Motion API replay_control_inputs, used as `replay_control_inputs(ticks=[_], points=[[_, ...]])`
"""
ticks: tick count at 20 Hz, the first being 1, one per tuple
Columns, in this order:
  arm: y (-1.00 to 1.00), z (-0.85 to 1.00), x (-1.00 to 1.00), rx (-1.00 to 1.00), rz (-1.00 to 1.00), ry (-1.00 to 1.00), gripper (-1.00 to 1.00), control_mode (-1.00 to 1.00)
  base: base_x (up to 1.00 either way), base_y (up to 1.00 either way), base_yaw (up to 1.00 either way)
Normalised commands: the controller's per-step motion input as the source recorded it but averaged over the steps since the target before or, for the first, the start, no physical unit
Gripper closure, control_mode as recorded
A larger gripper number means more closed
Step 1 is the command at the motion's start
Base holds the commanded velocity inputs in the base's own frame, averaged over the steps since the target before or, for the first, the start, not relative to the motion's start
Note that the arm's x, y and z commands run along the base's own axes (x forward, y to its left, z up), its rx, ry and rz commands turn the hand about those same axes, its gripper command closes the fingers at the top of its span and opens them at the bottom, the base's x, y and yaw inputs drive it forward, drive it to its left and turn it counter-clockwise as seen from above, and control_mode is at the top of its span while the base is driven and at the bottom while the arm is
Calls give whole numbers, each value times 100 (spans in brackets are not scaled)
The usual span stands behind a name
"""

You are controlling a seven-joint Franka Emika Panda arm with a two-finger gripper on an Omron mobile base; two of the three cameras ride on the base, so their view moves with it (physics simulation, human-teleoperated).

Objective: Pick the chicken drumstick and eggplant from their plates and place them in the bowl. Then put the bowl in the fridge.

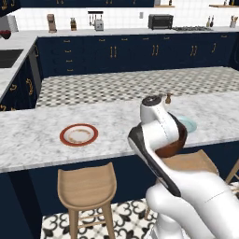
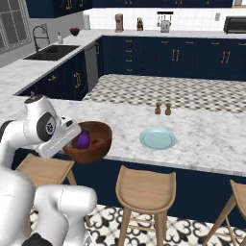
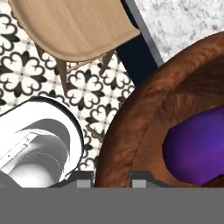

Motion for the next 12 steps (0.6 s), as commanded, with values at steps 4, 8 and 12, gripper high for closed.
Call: replay_control_inputs(ticks=[4,8,12], points=[[0,12,-100,0,1,1,100,-100,0,0,0],[-9,0,-70,1,6,0,100,-100,0,0,0],[-3,0,-5,2,0,0,100,-100,0,0,0]])
